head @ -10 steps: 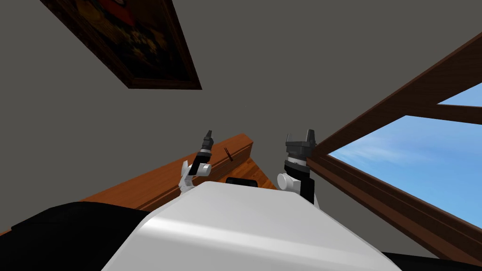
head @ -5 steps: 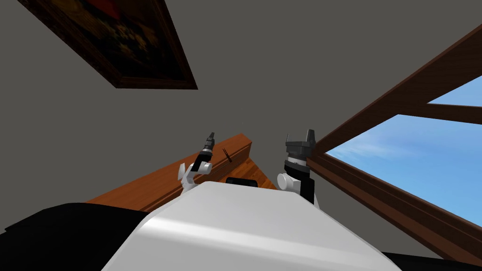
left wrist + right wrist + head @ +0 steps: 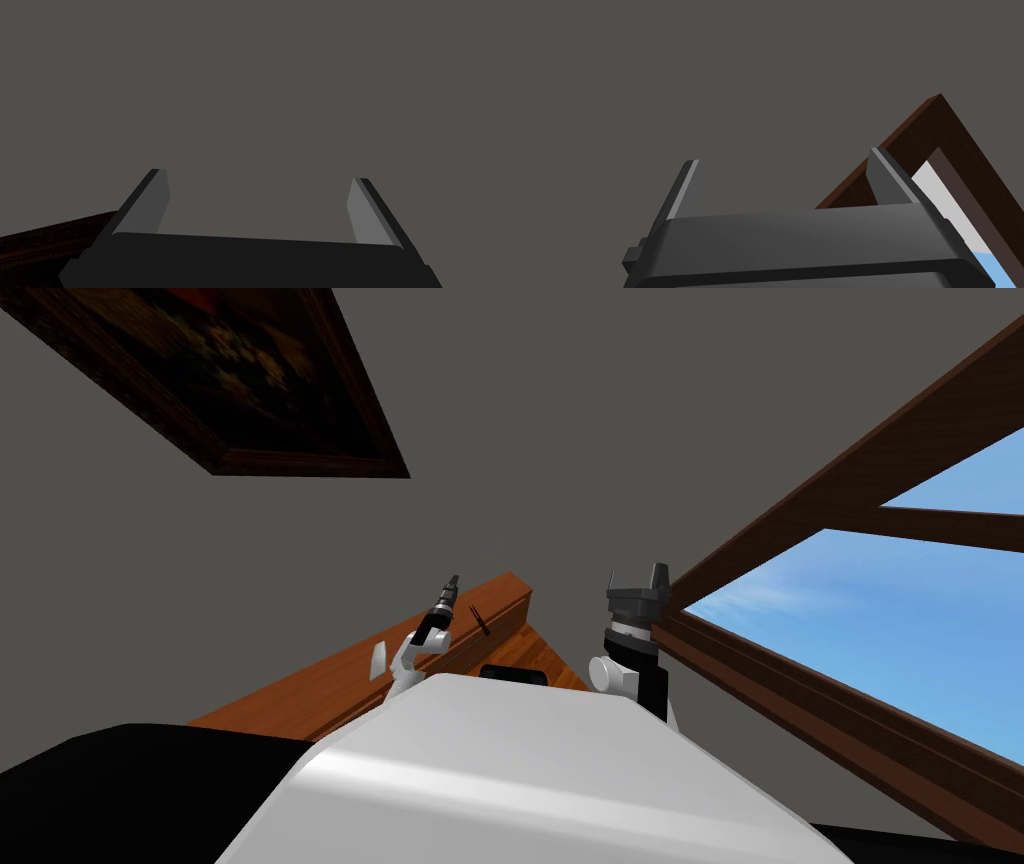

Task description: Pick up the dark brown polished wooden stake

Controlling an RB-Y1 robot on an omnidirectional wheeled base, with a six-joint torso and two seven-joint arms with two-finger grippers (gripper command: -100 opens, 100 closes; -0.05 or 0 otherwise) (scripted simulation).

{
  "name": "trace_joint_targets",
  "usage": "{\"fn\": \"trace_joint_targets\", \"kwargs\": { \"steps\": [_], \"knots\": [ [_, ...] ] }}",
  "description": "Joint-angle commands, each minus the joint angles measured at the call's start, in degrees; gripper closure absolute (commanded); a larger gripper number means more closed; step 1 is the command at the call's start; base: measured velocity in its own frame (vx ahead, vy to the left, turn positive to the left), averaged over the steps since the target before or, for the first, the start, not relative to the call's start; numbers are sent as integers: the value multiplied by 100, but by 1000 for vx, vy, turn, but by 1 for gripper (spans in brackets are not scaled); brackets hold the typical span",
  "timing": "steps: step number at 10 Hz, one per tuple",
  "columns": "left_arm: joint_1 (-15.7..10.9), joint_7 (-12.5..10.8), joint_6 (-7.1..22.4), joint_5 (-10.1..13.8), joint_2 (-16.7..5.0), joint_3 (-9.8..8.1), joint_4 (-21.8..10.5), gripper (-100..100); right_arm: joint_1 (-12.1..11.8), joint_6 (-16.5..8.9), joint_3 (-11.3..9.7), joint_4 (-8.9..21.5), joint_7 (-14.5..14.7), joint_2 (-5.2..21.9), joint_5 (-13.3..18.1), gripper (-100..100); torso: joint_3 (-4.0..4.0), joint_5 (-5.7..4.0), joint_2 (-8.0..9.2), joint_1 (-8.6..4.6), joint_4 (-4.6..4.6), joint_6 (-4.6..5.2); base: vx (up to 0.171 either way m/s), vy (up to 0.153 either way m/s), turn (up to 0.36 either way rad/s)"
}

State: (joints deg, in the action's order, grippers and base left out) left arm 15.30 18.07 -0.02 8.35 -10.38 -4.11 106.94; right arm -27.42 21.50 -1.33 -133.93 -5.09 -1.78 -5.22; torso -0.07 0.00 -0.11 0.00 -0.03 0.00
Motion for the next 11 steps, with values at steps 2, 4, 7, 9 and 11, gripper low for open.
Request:
{"fn": "trace_joint_targets", "kwargs": {
  "steps": [2,4,7,9,11],
  "knots": [
    [-219,231,394,104,-67,-62,-425,-100,0,0,0,0,0,0,0,0,1,0,1,1,0,-2,25,5,-79],
    [-360,384,601,169,-105,-97,-698,-100,0,0,0,0,0,0,0,0,1,0,2,1,0,-2,21,5,-85],
    [-504,540,905,234,-143,-133,-982,-100,0,0,0,0,0,0,0,0,1,0,1,0,0,-1,21,5,-66],
    [-650,695,1165,299,-183,-170,-1277,-100,0,0,0,0,0,0,0,0,1,0,1,1,0,0,21,7,-94],
    [-799,851,1426,364,-223,-206,-1583,-100,0,0,0,0,0,0,0,0,1,0,1,1,0,-1,23,8,-69]
  ]
}}
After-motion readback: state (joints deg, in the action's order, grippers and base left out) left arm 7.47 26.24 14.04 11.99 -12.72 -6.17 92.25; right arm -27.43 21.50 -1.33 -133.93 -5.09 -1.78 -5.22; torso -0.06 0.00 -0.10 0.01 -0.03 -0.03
